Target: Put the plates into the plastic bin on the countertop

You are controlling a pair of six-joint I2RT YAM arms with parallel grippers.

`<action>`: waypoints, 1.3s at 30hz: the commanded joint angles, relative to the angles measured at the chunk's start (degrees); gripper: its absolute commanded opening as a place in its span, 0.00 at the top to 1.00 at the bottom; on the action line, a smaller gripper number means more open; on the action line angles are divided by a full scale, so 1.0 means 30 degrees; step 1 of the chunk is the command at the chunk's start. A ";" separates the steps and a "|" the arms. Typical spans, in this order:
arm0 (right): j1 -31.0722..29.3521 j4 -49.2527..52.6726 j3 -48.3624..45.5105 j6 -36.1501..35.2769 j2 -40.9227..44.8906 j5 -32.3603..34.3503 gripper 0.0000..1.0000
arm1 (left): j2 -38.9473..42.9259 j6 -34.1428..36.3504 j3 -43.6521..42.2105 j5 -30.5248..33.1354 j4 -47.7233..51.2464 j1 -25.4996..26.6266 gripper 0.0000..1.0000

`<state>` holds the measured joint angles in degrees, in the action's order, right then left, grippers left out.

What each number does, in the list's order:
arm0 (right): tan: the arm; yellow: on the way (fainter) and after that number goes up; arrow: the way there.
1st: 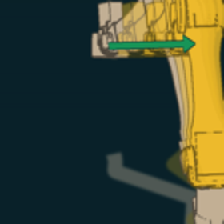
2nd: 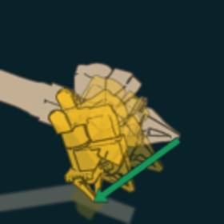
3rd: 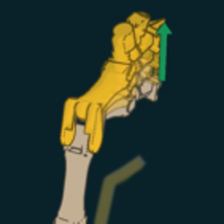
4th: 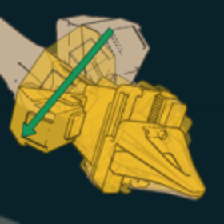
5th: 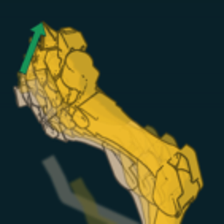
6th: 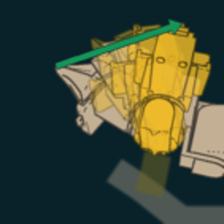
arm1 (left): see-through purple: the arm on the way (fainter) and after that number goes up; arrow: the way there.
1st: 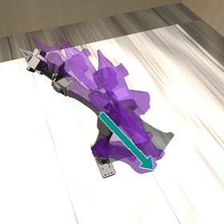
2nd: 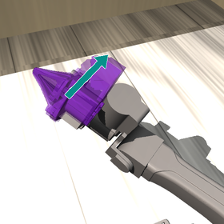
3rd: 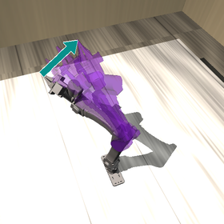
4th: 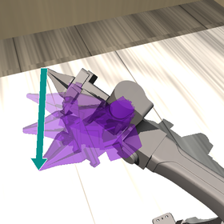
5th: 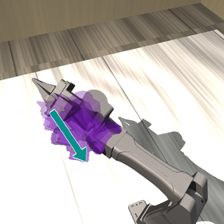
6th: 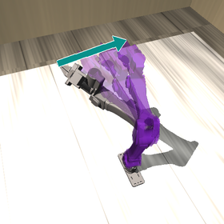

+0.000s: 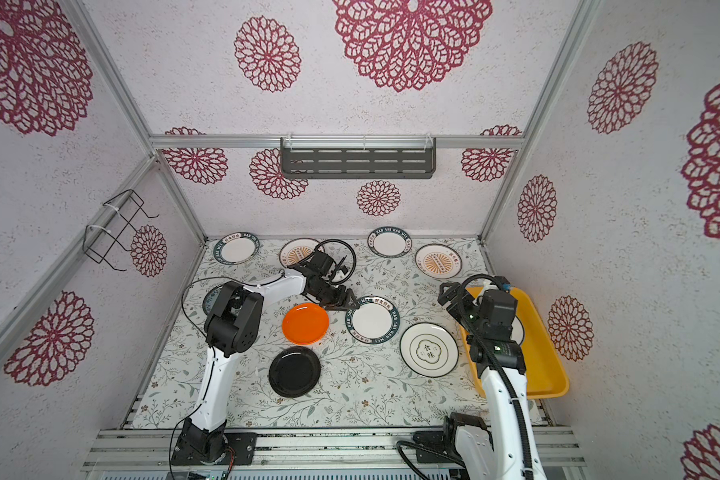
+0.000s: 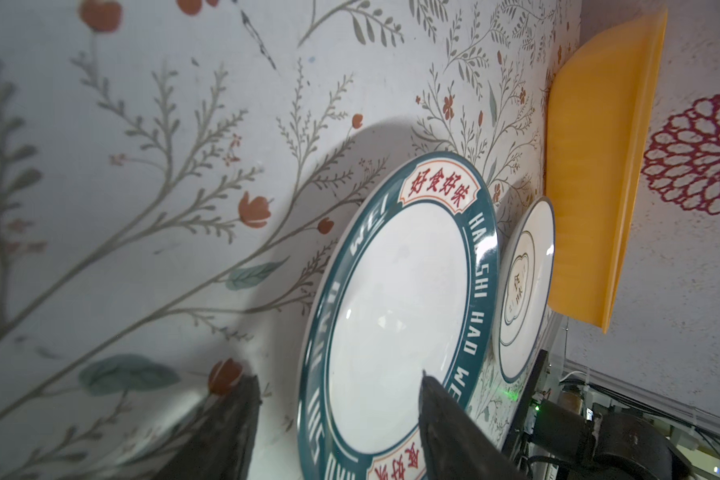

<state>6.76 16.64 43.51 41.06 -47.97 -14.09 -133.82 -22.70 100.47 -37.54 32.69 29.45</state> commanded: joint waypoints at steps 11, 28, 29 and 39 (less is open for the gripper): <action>-0.0403 -0.0623 0.0016 0.1014 0.0102 -0.0445 0.01 | -0.0659 -0.1259 -0.0337 0.0261 -0.0976 0.0263 0.83; -0.1844 -0.4025 -0.1384 0.1695 -0.2015 -0.1986 0.01 | 0.3854 -0.3744 -0.2264 0.0231 -0.3716 -0.0426 1.00; -0.2097 -0.4308 -0.1341 0.1695 -0.2395 -0.2064 0.01 | 0.4170 -0.3882 -0.2313 0.0165 -0.3739 -0.0552 1.00; -0.4622 -0.6528 -0.0195 0.1731 -0.6227 -0.2579 0.10 | 0.5902 -0.5306 -0.2004 -0.0579 -0.4202 -0.1424 1.00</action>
<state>-5.54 1.10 39.81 46.22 -64.82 -20.45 -118.56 -36.97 93.19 -36.97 22.81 25.67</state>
